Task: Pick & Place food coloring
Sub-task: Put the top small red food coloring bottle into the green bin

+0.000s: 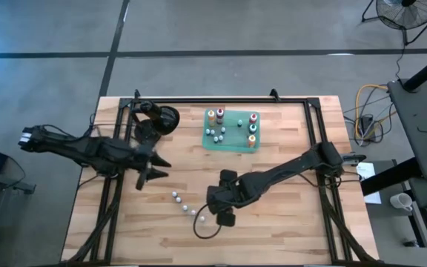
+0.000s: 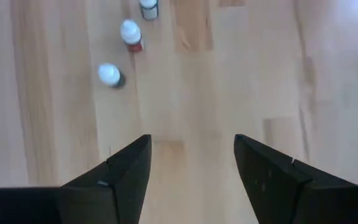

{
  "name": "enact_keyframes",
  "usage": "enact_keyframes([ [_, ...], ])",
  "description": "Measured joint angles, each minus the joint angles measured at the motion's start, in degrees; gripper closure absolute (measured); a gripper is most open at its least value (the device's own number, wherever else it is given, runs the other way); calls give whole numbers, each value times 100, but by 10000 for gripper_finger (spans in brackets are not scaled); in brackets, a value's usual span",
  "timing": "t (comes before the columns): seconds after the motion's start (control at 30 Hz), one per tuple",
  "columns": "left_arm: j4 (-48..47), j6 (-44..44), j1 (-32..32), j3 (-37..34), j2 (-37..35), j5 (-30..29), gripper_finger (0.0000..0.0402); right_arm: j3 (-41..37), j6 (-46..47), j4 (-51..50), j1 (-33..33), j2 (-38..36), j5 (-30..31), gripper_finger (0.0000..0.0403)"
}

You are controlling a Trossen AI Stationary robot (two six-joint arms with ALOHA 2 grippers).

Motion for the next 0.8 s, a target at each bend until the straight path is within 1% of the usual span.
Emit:
enact_keyframes([
  [0.07,4,286,2,128,346,189,239,-35,-218,-172,-4,-157,71,181],
  [0.13,-134,742,18,277,673,200,239,-117,-432,-213,-18,-335,126,181],
  [0.2,-472,1260,84,390,1061,160,239,-243,-652,-224,-58,-504,153,181],
  [0.3,-865,1723,146,623,1496,140,239,-579,-862,-217,-122,-812,172,181],
  [0.4,-1428,1924,120,783,1864,170,239,-1104,-966,-147,-170,-1180,173,181],
  [0.53,-1603,2175,67,1031,2095,205,239,-1950,-1061,230,-191,-1747,171,181],
  [0.63,-1766,2415,16,1091,2289,380,239,-2551,-1148,630,-205,-2120,171,181],
  [0.8,-1985,2445,-160,1207,2553,759,239,-3287,-1432,982,-229,-2537,169,181],
])
